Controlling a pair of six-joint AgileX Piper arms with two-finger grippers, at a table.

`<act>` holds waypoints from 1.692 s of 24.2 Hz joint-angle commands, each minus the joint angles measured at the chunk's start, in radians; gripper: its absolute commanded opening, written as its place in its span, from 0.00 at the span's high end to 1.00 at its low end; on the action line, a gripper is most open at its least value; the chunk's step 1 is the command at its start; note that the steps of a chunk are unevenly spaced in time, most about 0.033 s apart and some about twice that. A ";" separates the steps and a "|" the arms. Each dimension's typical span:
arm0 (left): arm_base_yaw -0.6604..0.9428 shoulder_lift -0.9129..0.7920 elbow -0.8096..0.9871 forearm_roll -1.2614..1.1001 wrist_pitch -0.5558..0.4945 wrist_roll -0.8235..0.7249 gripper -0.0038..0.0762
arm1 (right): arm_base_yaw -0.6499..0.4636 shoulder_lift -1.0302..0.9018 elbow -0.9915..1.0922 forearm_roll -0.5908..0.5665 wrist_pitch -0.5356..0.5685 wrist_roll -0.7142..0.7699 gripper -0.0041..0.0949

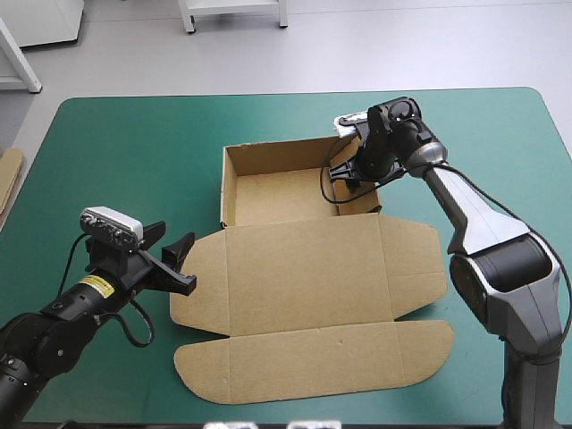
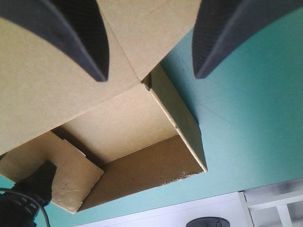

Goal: Fold the box

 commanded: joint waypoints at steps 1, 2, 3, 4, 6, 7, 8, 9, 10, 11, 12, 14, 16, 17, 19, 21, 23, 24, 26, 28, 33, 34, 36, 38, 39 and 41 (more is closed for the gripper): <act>-0.002 -0.007 -0.026 -0.010 -0.074 -0.004 0.48 | -0.005 -0.044 -0.034 -0.009 0.001 -0.003 0.36; -0.002 -0.007 -0.026 -0.010 -0.074 -0.004 0.48 | -0.005 -0.043 -0.034 -0.009 0.001 -0.003 0.36; -0.002 -0.007 -0.026 -0.010 -0.074 -0.004 0.48 | -0.005 -0.042 -0.034 -0.009 0.001 -0.003 0.36; -0.002 -0.007 -0.026 -0.010 -0.074 -0.006 0.48 | -0.005 -0.041 -0.034 -0.009 0.001 -0.003 0.36; -0.002 -0.007 -0.026 -0.010 -0.074 -0.006 0.48 | -0.005 -0.041 -0.034 -0.009 0.001 -0.003 0.36; -0.002 -0.007 -0.026 -0.010 -0.074 -0.006 0.48 | -0.005 -0.041 -0.034 -0.009 0.001 -0.003 0.36; -0.002 -0.007 -0.026 -0.010 -0.074 -0.006 0.48 | -0.005 -0.041 -0.034 -0.009 0.001 -0.003 0.38; -0.002 -0.007 -0.026 -0.010 -0.074 -0.006 0.48 | -0.005 -0.041 -0.034 -0.009 0.003 -0.003 0.42; -0.002 -0.007 -0.026 -0.012 -0.074 -0.006 0.48 | -0.005 -0.040 -0.034 -0.009 0.008 -0.003 0.50; -0.002 -0.007 -0.026 -0.014 -0.074 -0.006 0.48 | -0.005 -0.038 -0.034 -0.013 0.014 -0.003 0.60; -0.002 -0.007 -0.026 -0.020 -0.074 -0.006 0.48 | -0.005 -0.038 -0.034 -0.018 0.021 -0.007 0.84; -0.002 -0.007 -0.026 -0.020 -0.074 -0.006 0.48 | -0.005 -0.038 -0.034 -0.020 0.021 -0.011 0.97; -0.002 -0.007 -0.026 -0.018 -0.072 -0.006 0.48 | -0.005 -0.038 -0.034 -0.020 0.021 -0.011 0.98; -0.002 -0.007 -0.026 -0.018 -0.072 -0.006 0.48 | -0.005 -0.038 -0.034 -0.049 0.021 -0.011 0.98; -0.002 -0.007 -0.026 -0.018 -0.072 -0.006 0.48 | -0.016 -0.038 -0.034 -0.105 0.033 -0.011 0.98; -0.002 -0.007 -0.026 -0.018 -0.070 -0.006 0.48 | -0.067 -0.038 -0.034 -0.065 0.033 -0.016 0.98; -0.002 -0.007 -0.026 -0.018 -0.066 -0.006 0.49 | -0.138 -0.038 -0.034 0.001 0.033 -0.036 0.98; -0.002 -0.007 -0.026 -0.015 -0.066 -0.006 0.49 | -0.163 -0.038 -0.034 0.016 0.033 -0.045 0.98; -0.002 -0.007 -0.026 -0.015 -0.066 -0.006 0.49 | -0.204 -0.040 -0.034 0.031 0.033 -0.054 0.98; -0.002 -0.007 -0.026 -0.012 -0.066 -0.006 0.49 | -0.250 -0.040 -0.034 0.042 0.033 -0.066 0.98; -0.002 -0.007 -0.026 -0.012 -0.066 -0.006 0.49 | -0.358 -0.040 -0.034 0.047 0.033 -0.090 0.98; -0.002 -0.007 -0.026 -0.012 -0.066 -0.006 0.49 | -0.383 -0.040 -0.034 0.044 0.033 -0.090 0.98; -0.002 -0.007 -0.026 -0.012 -0.063 -0.006 0.49 | -0.432 -0.040 -0.034 0.044 0.033 -0.090 0.98; -0.002 -0.007 -0.026 -0.012 -0.062 -0.006 0.49 | -0.486 -0.040 -0.034 0.044 0.033 -0.090 0.98; -0.002 -0.007 -0.026 -0.012 -0.060 -0.006 0.49 | -0.513 -0.040 -0.034 0.044 0.033 -0.090 0.98; -0.002 -0.007 -0.026 -0.012 -0.058 -0.006 0.49 | -0.559 -0.040 -0.034 0.044 0.033 -0.090 0.98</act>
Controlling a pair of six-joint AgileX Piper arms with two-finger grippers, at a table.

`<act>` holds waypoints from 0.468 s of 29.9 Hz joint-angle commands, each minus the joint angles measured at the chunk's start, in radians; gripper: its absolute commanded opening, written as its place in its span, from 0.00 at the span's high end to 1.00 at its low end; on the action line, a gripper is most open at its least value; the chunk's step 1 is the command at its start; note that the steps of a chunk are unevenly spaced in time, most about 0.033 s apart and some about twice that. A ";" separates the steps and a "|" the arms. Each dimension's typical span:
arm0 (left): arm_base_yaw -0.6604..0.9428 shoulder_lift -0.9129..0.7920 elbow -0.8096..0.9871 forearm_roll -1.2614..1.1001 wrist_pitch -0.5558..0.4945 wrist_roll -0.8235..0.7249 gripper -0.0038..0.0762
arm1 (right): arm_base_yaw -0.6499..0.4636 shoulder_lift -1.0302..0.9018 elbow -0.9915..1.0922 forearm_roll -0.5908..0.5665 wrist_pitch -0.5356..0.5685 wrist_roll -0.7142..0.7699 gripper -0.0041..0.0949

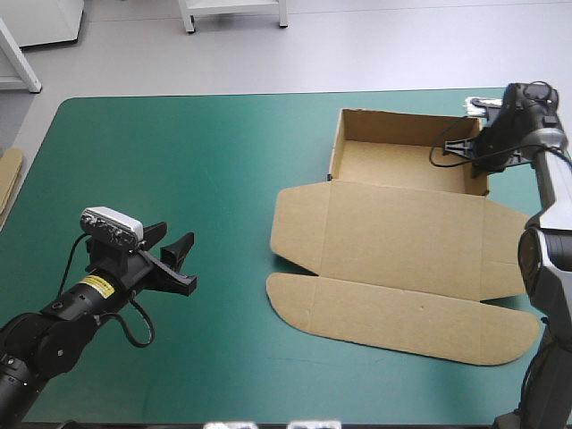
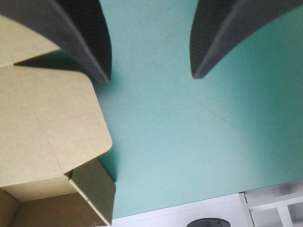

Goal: Fold the box

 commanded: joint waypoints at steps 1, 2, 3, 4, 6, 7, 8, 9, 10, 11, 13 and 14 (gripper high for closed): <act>-0.002 -0.007 -0.026 -0.012 -0.060 -0.006 0.49 | -0.094 -0.059 -0.028 -0.015 0.010 -0.007 0.98; -0.002 -0.007 -0.026 -0.012 -0.060 -0.006 0.49 | -0.112 -0.059 -0.028 -0.015 0.010 -0.007 0.98; -0.002 -0.007 -0.026 -0.012 -0.060 -0.006 0.49 | -0.130 -0.059 -0.028 -0.017 0.010 -0.007 0.98; -0.002 -0.007 -0.026 -0.012 -0.060 -0.006 0.49 | -0.151 -0.059 -0.028 -0.019 0.010 -0.008 0.98; -0.002 -0.007 -0.026 -0.012 -0.060 -0.006 0.49 | -0.188 -0.059 -0.028 -0.028 0.010 -0.015 0.98; -0.002 -0.007 -0.026 -0.012 -0.060 -0.006 0.49 | -0.212 -0.059 -0.028 -0.028 0.010 -0.017 0.98; -0.002 -0.007 -0.026 -0.012 -0.059 -0.006 0.49 | -0.230 -0.059 -0.028 -0.028 0.010 -0.017 0.98; -0.002 -0.007 -0.026 -0.012 -0.058 -0.006 0.49 | -0.250 -0.059 -0.028 -0.028 0.010 -0.017 0.98; -0.002 -0.007 -0.026 -0.012 -0.054 -0.006 0.49 | -0.274 -0.059 -0.028 -0.041 0.010 -0.017 0.98; -0.002 -0.007 -0.026 -0.012 -0.052 -0.006 0.49 | -0.290 -0.059 -0.028 -0.050 0.010 -0.015 0.98; -0.002 -0.007 -0.026 -0.016 -0.048 -0.004 0.49 | -0.330 -0.059 -0.028 -0.058 0.010 -0.015 0.98; -0.002 -0.007 -0.026 -0.022 -0.048 -0.004 0.49 | -0.346 -0.059 -0.028 -0.058 0.010 -0.015 0.98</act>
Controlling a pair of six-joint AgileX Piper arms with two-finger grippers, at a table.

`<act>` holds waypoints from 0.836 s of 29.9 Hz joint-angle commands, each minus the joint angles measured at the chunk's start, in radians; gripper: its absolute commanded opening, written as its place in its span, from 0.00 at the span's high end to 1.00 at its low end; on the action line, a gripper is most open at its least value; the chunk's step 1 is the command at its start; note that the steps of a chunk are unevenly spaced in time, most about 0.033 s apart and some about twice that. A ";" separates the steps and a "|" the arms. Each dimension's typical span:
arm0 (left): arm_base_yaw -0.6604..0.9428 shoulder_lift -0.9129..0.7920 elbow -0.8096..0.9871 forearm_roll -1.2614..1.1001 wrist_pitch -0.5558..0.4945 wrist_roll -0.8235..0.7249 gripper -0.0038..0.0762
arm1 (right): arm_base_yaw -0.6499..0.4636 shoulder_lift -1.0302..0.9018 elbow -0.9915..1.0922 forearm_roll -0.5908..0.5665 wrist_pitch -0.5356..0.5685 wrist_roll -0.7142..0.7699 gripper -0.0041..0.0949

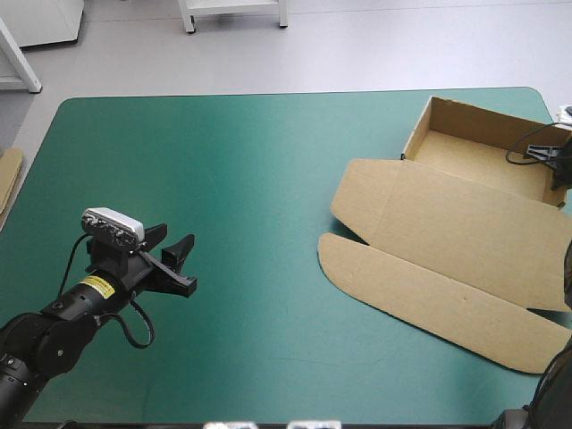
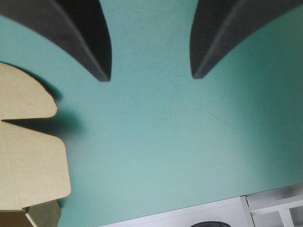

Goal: Fold the box

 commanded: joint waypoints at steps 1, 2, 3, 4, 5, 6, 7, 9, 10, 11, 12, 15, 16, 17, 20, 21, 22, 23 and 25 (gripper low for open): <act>-0.002 -0.007 -0.026 -0.024 -0.061 -0.004 0.49 | -0.071 -0.059 -0.028 -0.030 0.009 -0.008 0.98; -0.002 -0.007 -0.026 -0.026 -0.061 0.001 0.49 | -0.083 -0.059 -0.028 -0.026 0.009 -0.008 0.98; -0.002 -0.007 -0.026 -0.026 -0.059 0.001 0.49 | -0.098 -0.059 -0.028 -0.025 0.009 -0.008 0.98; -0.002 -0.007 -0.026 -0.026 -0.059 0.001 0.49 | -0.109 -0.059 -0.028 -0.025 0.007 -0.008 0.98; -0.002 -0.007 -0.026 -0.026 -0.059 0.001 0.49 | -0.118 -0.059 -0.028 -0.025 0.005 -0.008 0.98; -0.002 -0.007 -0.026 -0.026 -0.059 0.001 0.49 | -0.124 -0.059 -0.028 -0.025 0.005 -0.008 0.98; -0.002 -0.007 -0.026 -0.026 -0.059 0.001 0.49 | -0.126 -0.057 -0.028 -0.030 0.001 -0.008 0.98; -0.002 -0.007 -0.026 -0.026 -0.059 0.001 0.49 | -0.133 -0.051 -0.028 -0.039 -0.004 -0.008 0.98; -0.002 -0.007 -0.026 -0.026 -0.059 0.001 0.49 | -0.133 -0.049 -0.028 -0.039 -0.004 -0.008 0.98; -0.002 -0.007 -0.026 -0.026 -0.059 -0.001 0.49 | -0.133 -0.044 -0.028 -0.039 -0.004 -0.008 0.98; -0.002 -0.007 -0.026 -0.026 -0.059 -0.001 0.49 | -0.133 -0.036 -0.028 -0.037 -0.002 -0.008 0.98; -0.002 -0.007 -0.026 -0.026 -0.059 -0.004 0.49 | -0.133 -0.015 -0.028 -0.030 0.002 -0.008 0.98; -0.002 -0.007 -0.026 -0.026 -0.058 -0.004 0.49 | -0.133 -0.008 -0.028 -0.030 0.002 -0.008 0.98; -0.002 -0.007 -0.026 -0.026 -0.058 -0.004 0.49 | -0.133 -0.004 -0.028 -0.035 0.002 -0.008 0.98; -0.002 -0.007 -0.026 -0.029 -0.057 -0.004 0.49 | -0.133 0.009 -0.028 -0.035 -0.002 -0.008 0.98; -0.002 -0.007 -0.026 -0.029 -0.057 -0.004 0.49 | -0.133 0.011 -0.028 -0.033 -0.004 -0.008 0.98; -0.002 -0.007 -0.026 -0.029 -0.055 -0.004 0.49 | -0.133 0.013 -0.028 -0.031 -0.009 -0.008 0.98; -0.002 -0.007 -0.026 -0.030 -0.055 -0.004 0.49 | -0.133 0.013 -0.028 -0.031 -0.016 -0.008 0.98; -0.002 -0.007 -0.026 -0.030 -0.055 -0.004 0.49 | -0.133 0.013 -0.028 -0.031 -0.021 -0.008 0.98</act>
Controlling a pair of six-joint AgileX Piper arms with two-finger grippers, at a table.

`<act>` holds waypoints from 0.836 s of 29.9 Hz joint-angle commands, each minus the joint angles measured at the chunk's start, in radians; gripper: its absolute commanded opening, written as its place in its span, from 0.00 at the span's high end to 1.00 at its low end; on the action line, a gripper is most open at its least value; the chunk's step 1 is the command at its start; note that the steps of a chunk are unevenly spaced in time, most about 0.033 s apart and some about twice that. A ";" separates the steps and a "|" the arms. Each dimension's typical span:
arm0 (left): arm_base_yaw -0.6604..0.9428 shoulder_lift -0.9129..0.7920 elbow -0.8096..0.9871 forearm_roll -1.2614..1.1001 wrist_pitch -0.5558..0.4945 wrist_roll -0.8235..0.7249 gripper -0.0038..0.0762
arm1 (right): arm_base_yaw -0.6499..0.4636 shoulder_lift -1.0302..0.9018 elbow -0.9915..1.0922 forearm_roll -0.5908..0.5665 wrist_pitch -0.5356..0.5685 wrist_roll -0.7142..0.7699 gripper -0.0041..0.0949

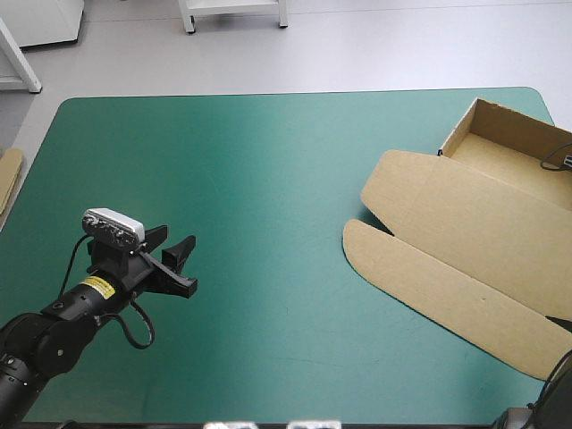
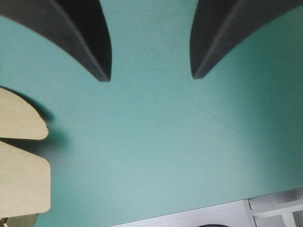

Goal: Fold the box

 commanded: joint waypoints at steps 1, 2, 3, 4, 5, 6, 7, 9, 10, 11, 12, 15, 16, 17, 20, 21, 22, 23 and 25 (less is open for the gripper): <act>-0.002 -0.007 -0.026 -0.018 -0.065 -0.004 0.49 | -0.007 -0.029 -0.017 -0.021 -0.028 -0.008 0.98; -0.002 -0.007 -0.026 -0.018 -0.065 -0.004 0.49 | -0.007 -0.029 -0.017 -0.027 -0.030 -0.008 0.98; -0.002 -0.007 -0.026 -0.018 -0.065 -0.004 0.49 | -0.007 -0.029 -0.017 -0.028 -0.031 -0.008 0.98; -0.002 -0.007 -0.026 -0.018 -0.065 -0.004 0.49 | -0.007 -0.029 -0.017 -0.028 -0.032 -0.006 0.98; -0.002 -0.007 -0.026 -0.018 -0.065 -0.004 0.49 | -0.007 -0.029 -0.017 -0.026 -0.036 -0.006 0.98; -0.002 -0.007 -0.026 -0.018 -0.065 -0.004 0.49 | -0.007 -0.029 -0.017 -0.026 -0.039 -0.006 0.98; -0.002 -0.007 -0.026 -0.018 -0.065 -0.006 0.49 | -0.007 -0.029 -0.017 -0.024 -0.039 -0.006 0.97; -0.002 -0.007 -0.026 -0.018 -0.065 -0.006 0.49 | -0.007 -0.029 -0.017 -0.022 -0.039 -0.008 0.97; -0.002 -0.007 -0.026 -0.018 -0.065 -0.006 0.49 | -0.007 -0.033 -0.022 -0.022 -0.039 -0.008 0.95; -0.002 -0.007 -0.026 -0.018 -0.065 -0.006 0.49 | -0.007 -0.038 -0.027 -0.022 -0.039 -0.008 0.92; -0.002 -0.007 -0.026 -0.018 -0.061 -0.006 0.49 | -0.007 -0.043 -0.031 -0.024 -0.044 -0.008 0.88; -0.002 -0.007 -0.026 -0.018 -0.051 -0.006 0.49 | -0.007 -0.065 -0.051 -0.027 -0.049 -0.014 0.70; -0.002 -0.007 -0.026 -0.018 -0.045 -0.006 0.49 | -0.007 -0.073 -0.056 -0.027 -0.049 -0.014 0.63; -0.002 -0.007 -0.026 -0.018 -0.042 -0.006 0.49 | -0.007 -0.081 -0.059 -0.027 -0.051 -0.014 0.56; -0.002 -0.007 -0.026 -0.018 -0.043 -0.006 0.49 | -0.007 -0.100 -0.061 -0.039 -0.050 -0.012 0.40; -0.002 -0.007 -0.026 -0.018 -0.045 -0.006 0.49 | -0.007 -0.105 -0.061 -0.050 -0.049 -0.002 0.36; -0.002 -0.007 -0.026 -0.018 -0.045 -0.006 0.49 | -0.007 -0.109 -0.061 -0.065 -0.046 0.008 0.35; -0.002 -0.007 -0.026 -0.018 -0.045 -0.006 0.49 | -0.007 -0.112 -0.061 -0.077 -0.043 0.019 0.33; -0.002 -0.007 -0.026 -0.018 -0.045 -0.006 0.49 | -0.007 -0.119 -0.061 -0.079 -0.041 0.032 0.33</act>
